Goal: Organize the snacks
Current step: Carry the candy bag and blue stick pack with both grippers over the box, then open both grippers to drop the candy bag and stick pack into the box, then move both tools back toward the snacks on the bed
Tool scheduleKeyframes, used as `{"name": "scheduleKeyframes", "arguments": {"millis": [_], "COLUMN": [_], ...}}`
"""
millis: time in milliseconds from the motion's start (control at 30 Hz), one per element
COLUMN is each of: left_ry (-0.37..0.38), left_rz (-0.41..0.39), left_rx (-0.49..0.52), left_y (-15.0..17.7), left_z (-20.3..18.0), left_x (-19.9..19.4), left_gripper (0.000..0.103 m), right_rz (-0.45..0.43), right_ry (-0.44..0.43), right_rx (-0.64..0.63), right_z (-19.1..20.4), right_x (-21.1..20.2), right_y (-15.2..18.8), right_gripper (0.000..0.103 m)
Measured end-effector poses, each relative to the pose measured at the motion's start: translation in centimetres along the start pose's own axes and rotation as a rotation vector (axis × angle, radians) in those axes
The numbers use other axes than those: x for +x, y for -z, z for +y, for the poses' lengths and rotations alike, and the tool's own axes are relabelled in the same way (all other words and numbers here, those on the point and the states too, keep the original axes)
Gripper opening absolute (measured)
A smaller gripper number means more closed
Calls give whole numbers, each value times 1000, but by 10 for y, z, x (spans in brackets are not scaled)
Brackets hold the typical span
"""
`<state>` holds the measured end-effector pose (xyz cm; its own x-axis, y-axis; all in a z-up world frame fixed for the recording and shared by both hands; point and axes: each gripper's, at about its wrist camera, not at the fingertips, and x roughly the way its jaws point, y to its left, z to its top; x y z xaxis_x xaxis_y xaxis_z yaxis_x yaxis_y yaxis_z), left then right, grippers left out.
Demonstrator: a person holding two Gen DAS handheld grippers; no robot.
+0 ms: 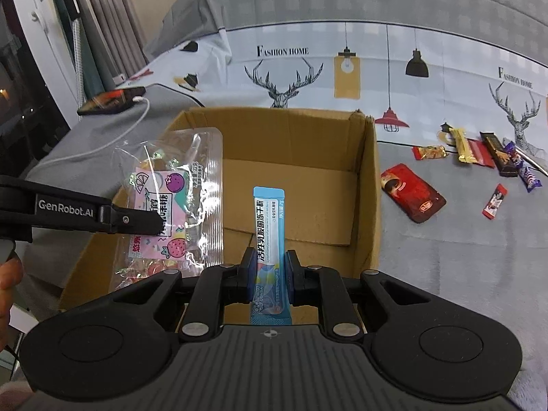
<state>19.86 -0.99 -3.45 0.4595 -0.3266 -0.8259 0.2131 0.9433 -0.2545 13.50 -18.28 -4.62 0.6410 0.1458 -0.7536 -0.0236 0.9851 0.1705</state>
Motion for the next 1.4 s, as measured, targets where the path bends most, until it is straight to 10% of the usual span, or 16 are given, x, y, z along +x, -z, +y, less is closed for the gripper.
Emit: {"name": "scheduleKeyframes", "arguments": {"millis": [200, 267, 333, 400, 467, 733, 1400], "left_ry": [-24, -40, -67, -108, -131, -140, -183], "left_rz": [18, 11, 9, -23, -61, 28, -33], "left_rx": [-1, -1, -11, -25, -15, -88, -72], "left_y": [-4, -5, -8, -11, -12, 9, 39], "left_z": [3, 5, 8, 8, 8, 15, 9], "left_x": [13, 15, 13, 5, -3, -20, -76], "left_gripper": [22, 39, 93, 102, 102, 103, 103], "right_rz": [18, 16, 21, 24, 16, 10, 95], "right_ry": [-4, -2, -12, -21, -25, 45, 52], "right_rx": [-4, 1, 16, 28, 29, 98, 76], "right_z": [1, 0, -1, -3, -4, -20, -9], "right_x": [15, 17, 20, 20, 17, -2, 31], "right_y": [-3, -5, -8, -12, -15, 2, 22], "right_gripper": [19, 22, 23, 39, 59, 82, 97]}}
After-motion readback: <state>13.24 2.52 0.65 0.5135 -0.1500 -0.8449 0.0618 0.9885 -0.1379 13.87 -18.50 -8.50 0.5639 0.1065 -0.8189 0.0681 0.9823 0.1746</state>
